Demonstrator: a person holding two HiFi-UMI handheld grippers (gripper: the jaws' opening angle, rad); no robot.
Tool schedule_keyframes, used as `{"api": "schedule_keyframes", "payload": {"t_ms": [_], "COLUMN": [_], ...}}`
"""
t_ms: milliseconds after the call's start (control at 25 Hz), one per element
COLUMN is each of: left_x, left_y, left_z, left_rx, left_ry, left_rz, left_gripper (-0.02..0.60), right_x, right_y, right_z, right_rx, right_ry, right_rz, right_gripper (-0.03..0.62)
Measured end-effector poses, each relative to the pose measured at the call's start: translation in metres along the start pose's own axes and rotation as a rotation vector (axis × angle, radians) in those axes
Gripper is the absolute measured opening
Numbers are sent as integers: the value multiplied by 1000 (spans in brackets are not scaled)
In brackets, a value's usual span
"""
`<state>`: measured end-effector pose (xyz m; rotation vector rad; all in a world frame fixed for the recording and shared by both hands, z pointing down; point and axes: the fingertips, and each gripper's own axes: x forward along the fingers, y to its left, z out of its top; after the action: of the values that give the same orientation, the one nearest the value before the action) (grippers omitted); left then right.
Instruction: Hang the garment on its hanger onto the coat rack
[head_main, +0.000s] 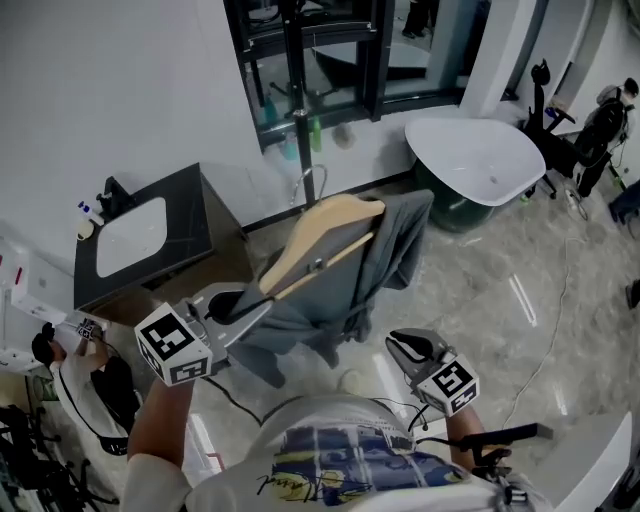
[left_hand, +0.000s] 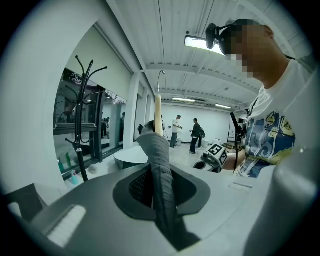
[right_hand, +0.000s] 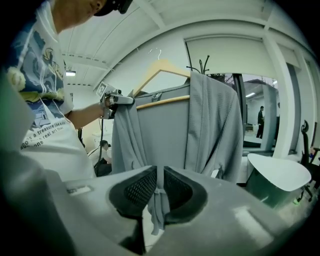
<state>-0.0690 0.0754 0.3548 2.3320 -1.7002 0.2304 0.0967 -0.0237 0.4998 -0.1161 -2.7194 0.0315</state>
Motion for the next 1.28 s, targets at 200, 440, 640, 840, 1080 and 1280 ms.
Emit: {"api": "schedule_keyframes", "payload": {"t_ms": [200, 440, 640, 840, 1080, 1280], "left_x": [62, 115, 160, 193, 219, 240], "left_y": [48, 112, 191, 257, 328, 392], "left_z": [38, 76, 102, 117, 131, 145], "left_rx": [13, 9, -8, -24, -19, -23], "left_ry": [-3, 1, 1, -1, 1, 6], "left_rz": [12, 19, 19, 27, 46, 64], "left_gripper": [41, 42, 41, 42, 41, 43], "right_x": [-10, 1, 21, 29, 49, 75], "right_y": [-64, -104, -154, -202, -240, -262], "right_z": [-7, -9, 5, 20, 31, 46], "right_rx": [44, 92, 118, 147, 142, 144], "right_ry": [15, 10, -7, -23, 2, 19], "right_rz": [-4, -10, -65, -139, -199, -208], "right_gripper": [44, 43, 41, 41, 41, 41]}}
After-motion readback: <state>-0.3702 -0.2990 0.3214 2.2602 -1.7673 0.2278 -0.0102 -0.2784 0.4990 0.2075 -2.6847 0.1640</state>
